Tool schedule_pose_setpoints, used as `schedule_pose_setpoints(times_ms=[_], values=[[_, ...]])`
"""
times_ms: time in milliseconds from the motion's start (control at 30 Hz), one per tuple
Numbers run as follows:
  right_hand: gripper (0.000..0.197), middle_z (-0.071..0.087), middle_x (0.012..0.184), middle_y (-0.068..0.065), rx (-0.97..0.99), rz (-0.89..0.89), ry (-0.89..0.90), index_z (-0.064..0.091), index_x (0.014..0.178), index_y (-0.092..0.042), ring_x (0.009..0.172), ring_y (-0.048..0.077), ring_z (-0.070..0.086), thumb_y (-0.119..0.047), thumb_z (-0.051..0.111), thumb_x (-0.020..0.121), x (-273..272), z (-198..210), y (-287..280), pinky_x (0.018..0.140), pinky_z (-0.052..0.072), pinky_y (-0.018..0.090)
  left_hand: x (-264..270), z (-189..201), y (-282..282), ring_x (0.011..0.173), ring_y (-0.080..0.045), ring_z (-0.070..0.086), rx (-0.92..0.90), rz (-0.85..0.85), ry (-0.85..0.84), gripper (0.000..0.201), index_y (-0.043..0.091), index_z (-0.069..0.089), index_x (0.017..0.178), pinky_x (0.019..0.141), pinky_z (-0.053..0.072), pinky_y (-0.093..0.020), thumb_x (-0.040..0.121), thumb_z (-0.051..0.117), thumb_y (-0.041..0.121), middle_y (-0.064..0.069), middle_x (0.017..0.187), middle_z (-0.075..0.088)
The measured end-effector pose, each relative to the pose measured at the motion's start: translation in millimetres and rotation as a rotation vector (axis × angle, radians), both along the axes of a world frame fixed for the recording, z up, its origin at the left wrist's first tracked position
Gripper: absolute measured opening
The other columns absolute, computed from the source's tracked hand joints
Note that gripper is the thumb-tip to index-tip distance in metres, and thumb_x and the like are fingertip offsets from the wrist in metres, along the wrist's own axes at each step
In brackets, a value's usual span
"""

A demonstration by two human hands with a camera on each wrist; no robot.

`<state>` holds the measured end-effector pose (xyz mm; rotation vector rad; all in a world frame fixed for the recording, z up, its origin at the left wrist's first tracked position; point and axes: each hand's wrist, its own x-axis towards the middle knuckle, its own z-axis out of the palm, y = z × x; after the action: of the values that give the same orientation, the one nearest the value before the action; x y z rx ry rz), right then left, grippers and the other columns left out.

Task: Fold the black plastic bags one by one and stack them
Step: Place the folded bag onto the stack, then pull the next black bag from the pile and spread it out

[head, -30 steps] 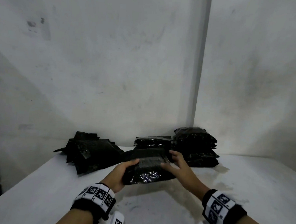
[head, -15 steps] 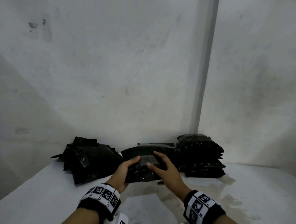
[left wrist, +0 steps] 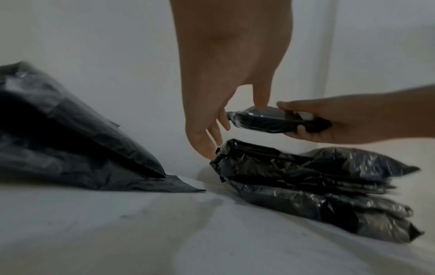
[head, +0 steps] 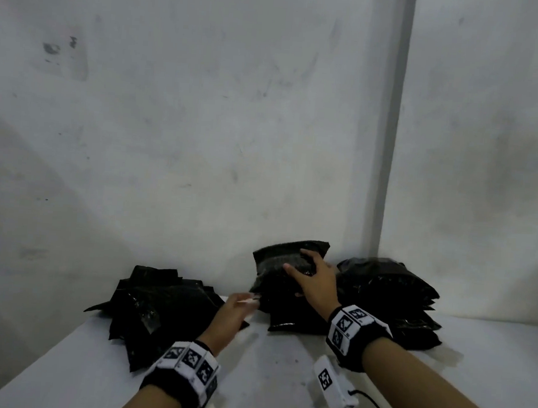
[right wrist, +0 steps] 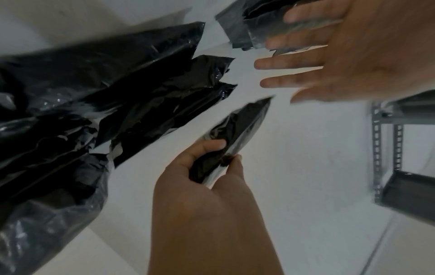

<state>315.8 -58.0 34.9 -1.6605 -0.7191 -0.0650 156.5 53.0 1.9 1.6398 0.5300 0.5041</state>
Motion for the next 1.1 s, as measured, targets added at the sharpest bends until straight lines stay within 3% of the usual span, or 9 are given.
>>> schedule_pose_setpoints(times_ms=[100, 200, 300, 400, 600, 733, 867, 1000, 1100], values=[[0.058, 0.032, 0.143, 0.016, -0.312, -0.122, -0.036, 0.054, 0.128, -0.031, 0.12, 0.036, 0.051, -0.053, 0.072, 0.078, 15, 2, 12, 0.104, 0.044, 0.04, 14, -11, 6, 0.114, -0.007, 0.037, 0.323, -0.056, 0.05, 0.05, 0.012, 0.038, 0.136, 0.087, 0.037, -0.013, 0.092, 0.062, 0.016, 0.0, 0.134, 0.042], [0.052, 0.0, 0.161, 0.015, -0.787, -0.394, -0.33, 0.054, 0.13, -0.04, 0.143, 0.042, 0.017, -0.068, 0.048, 0.087, 16, 4, 10, 0.114, 0.018, 0.052, 24, -15, 8, 0.124, -0.006, 0.036, 0.482, -0.093, 0.026, 0.061, 0.015, 0.031, 0.141, 0.09, 0.033, -0.004, 0.09, 0.065, 0.02, 0.009, 0.136, 0.036], [0.039, 0.012, 0.162, 0.005, -0.847, -0.389, -0.664, 0.058, 0.127, -0.04, 0.147, 0.027, 0.013, -0.053, 0.034, 0.099, 16, -1, 15, 0.112, 0.009, 0.057, 39, -20, 13, 0.139, -0.02, 0.03, 0.603, -0.129, 0.066, 0.076, 0.024, 0.023, 0.149, 0.112, 0.03, -0.031, 0.087, 0.067, 0.029, -0.001, 0.152, 0.028], [0.041, 0.038, 0.151, -0.006, -0.862, -0.204, -0.624, 0.046, 0.136, -0.043, 0.141, 0.016, 0.029, -0.053, 0.03, 0.1, 19, -20, 19, 0.113, 0.013, 0.051, 44, -20, 9, 0.137, -0.018, 0.036, 0.419, -0.242, 0.053, 0.072, 0.027, 0.017, 0.149, 0.109, 0.034, -0.027, 0.092, 0.061, 0.018, 0.0, 0.146, 0.038], [0.048, 0.017, 0.161, 0.0, -0.837, -0.211, -0.647, 0.037, 0.145, -0.034, 0.15, 0.02, 0.0, -0.049, 0.024, 0.102, 7, -31, 23, 0.112, -0.009, 0.06, 20, -31, 20, 0.112, -0.015, 0.053, 0.402, -0.049, -0.054, 0.047, 0.012, 0.044, 0.132, 0.087, 0.045, -0.014, 0.09, 0.063, 0.008, -0.001, 0.123, 0.054], [0.037, 0.047, 0.14, 0.008, -0.512, -0.084, -0.794, 0.061, 0.12, -0.023, 0.135, 0.03, 0.039, -0.038, 0.044, 0.09, -38, -34, 46, 0.104, 0.023, 0.048, -19, -34, 51, 0.099, -0.029, 0.054, 0.627, 0.4, -0.079, 0.027, 0.01, 0.063, 0.104, 0.082, 0.036, -0.02, 0.08, 0.06, -0.004, -0.009, 0.098, 0.061], [0.039, 0.053, 0.124, 0.004, -0.576, 0.201, -0.476, 0.055, 0.124, -0.022, 0.118, 0.025, 0.05, -0.039, 0.057, 0.089, -91, -53, 79, 0.097, 0.039, 0.035, -66, -25, 74, 0.11, -0.037, 0.044, 0.619, 0.804, 0.158, 0.028, 0.007, 0.059, 0.109, 0.096, 0.03, -0.037, 0.081, 0.062, 0.007, -0.02, 0.115, 0.053], [0.072, 0.027, 0.156, 0.007, -0.815, 0.402, -0.248, 0.027, 0.15, -0.035, 0.141, 0.03, 0.03, -0.046, 0.06, 0.087, -119, -65, 108, 0.115, 0.027, 0.045, -89, -29, 88, 0.121, -0.041, 0.04, 0.316, 0.834, 0.258, 0.043, 0.001, 0.046, 0.122, 0.101, 0.033, -0.04, 0.087, 0.063, 0.018, -0.027, 0.131, 0.041], [0.064, 0.03, 0.157, 0.006, -0.931, 0.602, -0.19, 0.03, 0.151, -0.029, 0.141, 0.023, 0.032, -0.037, 0.057, 0.093, -127, -70, 117, 0.111, 0.026, 0.025, -96, -34, 92, 0.124, -0.041, 0.041, 0.182, 0.78, 0.181, 0.053, -0.004, 0.04, 0.126, 0.104, 0.035, -0.041, 0.087, 0.066, 0.02, -0.029, 0.135, 0.04]])
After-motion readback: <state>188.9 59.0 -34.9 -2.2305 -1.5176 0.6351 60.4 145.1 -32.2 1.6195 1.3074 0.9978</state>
